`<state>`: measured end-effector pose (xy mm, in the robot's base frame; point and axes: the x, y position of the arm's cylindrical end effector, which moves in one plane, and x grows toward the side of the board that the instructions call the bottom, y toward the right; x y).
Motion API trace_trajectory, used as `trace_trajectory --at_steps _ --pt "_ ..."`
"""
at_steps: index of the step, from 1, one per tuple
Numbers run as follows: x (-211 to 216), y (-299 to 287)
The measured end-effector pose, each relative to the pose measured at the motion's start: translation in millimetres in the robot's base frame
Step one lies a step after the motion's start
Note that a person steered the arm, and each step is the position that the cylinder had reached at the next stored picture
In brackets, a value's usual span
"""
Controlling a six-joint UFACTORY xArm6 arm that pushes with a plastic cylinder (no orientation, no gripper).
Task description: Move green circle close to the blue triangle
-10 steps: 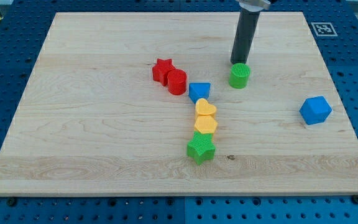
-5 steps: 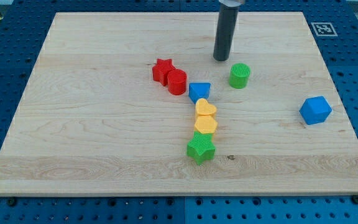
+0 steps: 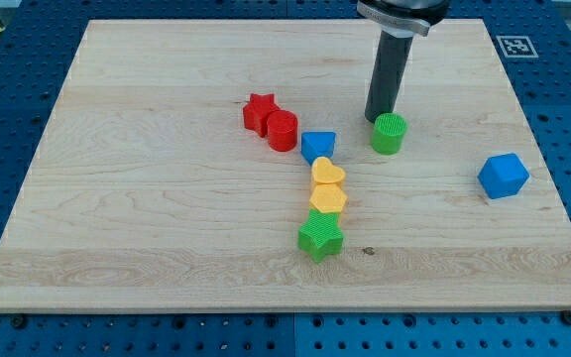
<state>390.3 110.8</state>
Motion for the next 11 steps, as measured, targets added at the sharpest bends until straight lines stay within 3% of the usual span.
trace_trajectory --at_steps 3,5,11 --pt "5 41" --pt "29 40" --pt "43 8"
